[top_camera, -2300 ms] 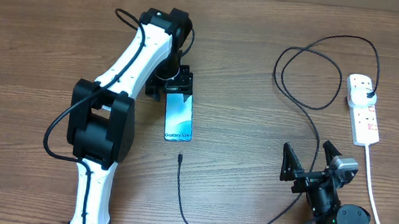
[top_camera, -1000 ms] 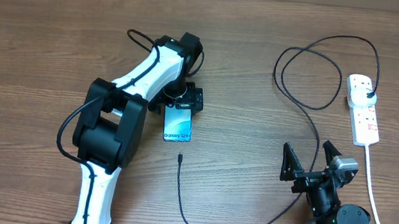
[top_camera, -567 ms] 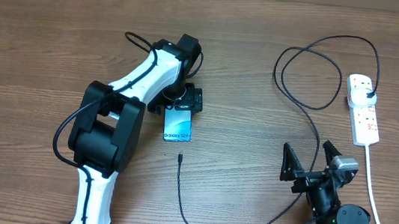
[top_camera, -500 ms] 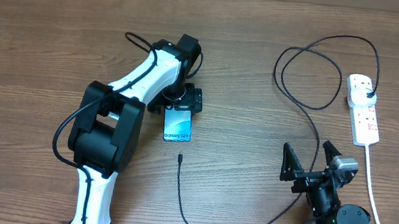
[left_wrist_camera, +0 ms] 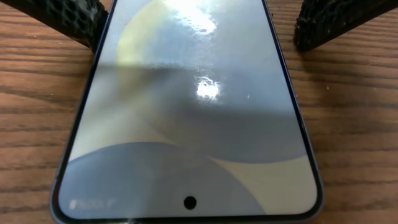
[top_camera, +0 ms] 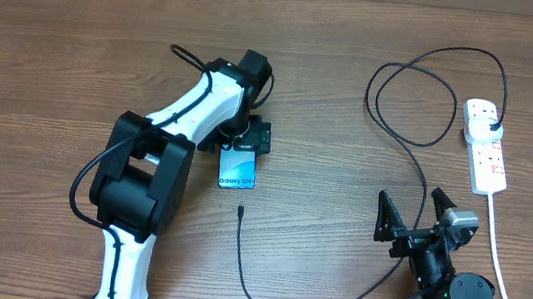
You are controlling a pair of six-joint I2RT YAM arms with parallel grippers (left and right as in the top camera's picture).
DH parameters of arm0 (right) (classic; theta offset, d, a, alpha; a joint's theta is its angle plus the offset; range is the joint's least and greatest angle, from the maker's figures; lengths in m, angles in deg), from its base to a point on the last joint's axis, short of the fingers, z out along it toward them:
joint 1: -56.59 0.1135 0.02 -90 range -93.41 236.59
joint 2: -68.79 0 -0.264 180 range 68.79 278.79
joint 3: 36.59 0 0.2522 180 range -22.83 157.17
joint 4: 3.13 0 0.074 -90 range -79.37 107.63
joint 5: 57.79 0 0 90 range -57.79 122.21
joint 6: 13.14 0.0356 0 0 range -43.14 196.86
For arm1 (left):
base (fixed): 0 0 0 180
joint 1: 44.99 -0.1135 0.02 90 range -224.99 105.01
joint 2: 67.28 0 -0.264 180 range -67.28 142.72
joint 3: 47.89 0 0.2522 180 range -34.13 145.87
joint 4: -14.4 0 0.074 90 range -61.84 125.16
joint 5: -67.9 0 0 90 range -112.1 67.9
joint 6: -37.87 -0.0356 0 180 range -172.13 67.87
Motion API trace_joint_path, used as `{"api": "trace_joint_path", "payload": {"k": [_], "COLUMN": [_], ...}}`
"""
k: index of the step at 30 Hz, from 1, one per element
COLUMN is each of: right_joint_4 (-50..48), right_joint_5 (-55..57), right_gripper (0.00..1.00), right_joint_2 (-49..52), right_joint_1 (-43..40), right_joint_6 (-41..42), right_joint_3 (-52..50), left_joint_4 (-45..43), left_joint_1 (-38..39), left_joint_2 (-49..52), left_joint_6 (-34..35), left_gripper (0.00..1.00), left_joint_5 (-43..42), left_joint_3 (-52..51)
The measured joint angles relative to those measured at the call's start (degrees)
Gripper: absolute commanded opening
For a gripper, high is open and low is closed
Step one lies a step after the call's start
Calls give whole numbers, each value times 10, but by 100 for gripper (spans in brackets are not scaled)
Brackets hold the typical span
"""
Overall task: Plug charger to phone and switch on socket
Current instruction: 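Lower the left gripper onto the phone's top end, then close the left gripper on the phone's top edge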
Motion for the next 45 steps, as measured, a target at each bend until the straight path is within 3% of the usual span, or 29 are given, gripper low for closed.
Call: {"api": "trace_joint_path", "payload": {"k": [45], "right_joint_4": [0], "right_joint_5": [0], "right_gripper": [100], "right_joint_2": [0], "right_joint_1": [0], "right_joint_6": [0], "right_joint_3": [0], "left_joint_4": [-68], "left_joint_1": [9], "left_joint_2": [-30], "left_joint_6": [26], "left_gripper": [100], "left_joint_5": [21], "left_joint_3": [-60]}}
